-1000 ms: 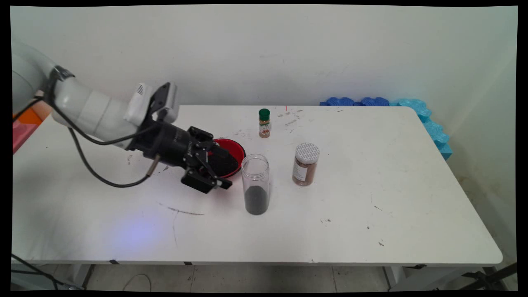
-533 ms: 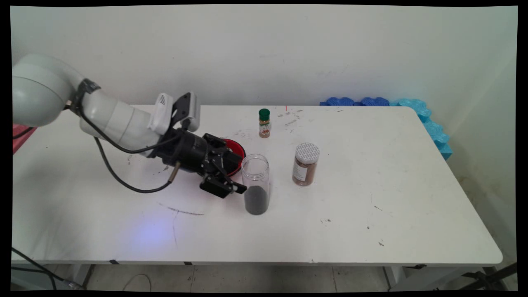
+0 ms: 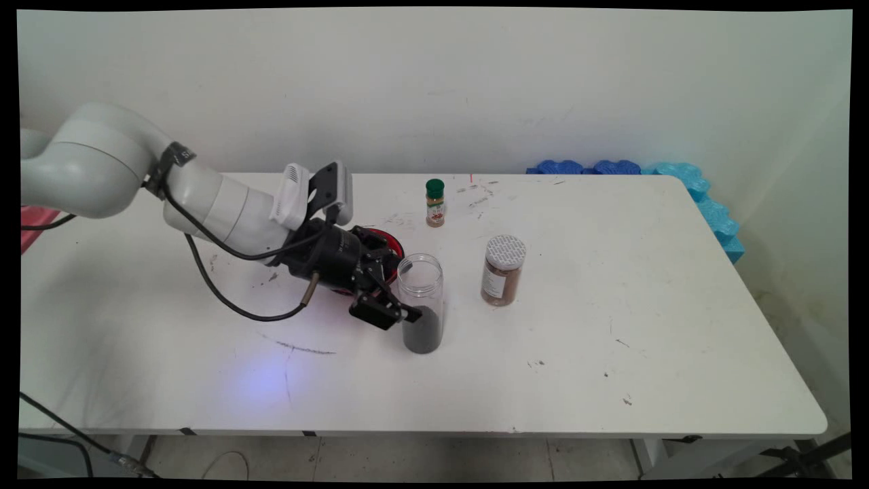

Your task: Pick up the black seasoning powder from the table

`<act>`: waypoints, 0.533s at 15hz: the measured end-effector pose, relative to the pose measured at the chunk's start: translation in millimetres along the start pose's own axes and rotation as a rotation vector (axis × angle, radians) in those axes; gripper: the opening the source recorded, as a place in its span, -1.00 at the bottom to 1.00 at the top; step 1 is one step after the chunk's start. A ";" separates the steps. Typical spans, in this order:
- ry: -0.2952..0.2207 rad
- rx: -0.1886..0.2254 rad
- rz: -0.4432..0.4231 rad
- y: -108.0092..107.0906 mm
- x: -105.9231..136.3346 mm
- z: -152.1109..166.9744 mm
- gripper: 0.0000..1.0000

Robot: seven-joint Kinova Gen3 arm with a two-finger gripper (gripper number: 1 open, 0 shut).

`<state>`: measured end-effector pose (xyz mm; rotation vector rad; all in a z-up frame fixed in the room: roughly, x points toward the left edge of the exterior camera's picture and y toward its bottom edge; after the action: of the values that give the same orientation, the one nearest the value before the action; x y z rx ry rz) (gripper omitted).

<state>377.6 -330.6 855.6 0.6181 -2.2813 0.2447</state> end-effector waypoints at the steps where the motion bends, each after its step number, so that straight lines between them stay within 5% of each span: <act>1: -0.001 0.000 0.001 0.1 -0.1 1.5 1.00; 6: -0.004 -0.002 0.003 1.0 -0.1 7.5 1.00; 7: -0.003 -0.002 0.002 0.8 0.0 8.1 -1.00; 8: -0.001 0.000 0.001 0.4 0.1 8.6 -1.00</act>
<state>372.1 -333.3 849.6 0.6171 -2.2830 0.2445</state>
